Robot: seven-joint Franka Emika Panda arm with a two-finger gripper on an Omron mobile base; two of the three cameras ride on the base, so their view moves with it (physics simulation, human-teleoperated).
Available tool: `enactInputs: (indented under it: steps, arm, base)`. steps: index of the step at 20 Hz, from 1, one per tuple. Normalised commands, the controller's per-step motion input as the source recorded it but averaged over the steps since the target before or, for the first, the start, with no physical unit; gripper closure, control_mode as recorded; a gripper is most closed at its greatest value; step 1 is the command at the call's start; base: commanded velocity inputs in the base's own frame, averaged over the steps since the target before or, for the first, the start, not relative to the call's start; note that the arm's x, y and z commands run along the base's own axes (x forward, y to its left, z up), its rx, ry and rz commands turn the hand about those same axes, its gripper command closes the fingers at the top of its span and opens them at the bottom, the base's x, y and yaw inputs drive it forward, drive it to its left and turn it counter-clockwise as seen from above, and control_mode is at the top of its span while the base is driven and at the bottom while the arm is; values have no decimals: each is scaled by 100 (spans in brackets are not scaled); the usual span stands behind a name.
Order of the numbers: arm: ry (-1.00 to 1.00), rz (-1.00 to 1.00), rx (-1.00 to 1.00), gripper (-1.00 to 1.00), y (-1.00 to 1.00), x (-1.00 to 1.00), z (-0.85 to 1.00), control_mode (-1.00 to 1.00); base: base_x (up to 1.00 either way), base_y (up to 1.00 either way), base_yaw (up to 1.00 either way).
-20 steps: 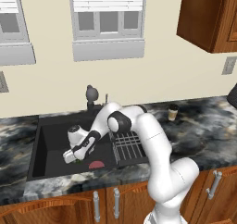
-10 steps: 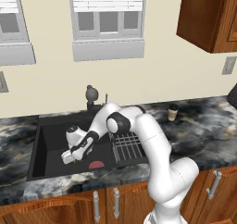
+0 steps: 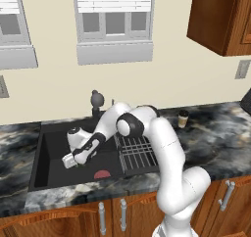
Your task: Turn on the sink faucet. Then move the avocado from the counter to the sink. Turn off the sink. Move the vegetable from the sink to the pot next to the stove. Finally move the pot to the rear left burner.
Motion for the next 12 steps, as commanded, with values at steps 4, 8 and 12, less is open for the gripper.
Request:
enactInputs:
  steps: [4,8,12]
  arm:
    - [0,-4,0,100,12,-14,69,-100]
    - [0,-4,-1,100,22,-11,76,-100]
    - [0,-3,-3,100,24,-12,75,-100]
  base:
    - [0,0,0]
    - [0,0,0]
    - [0,0,0]
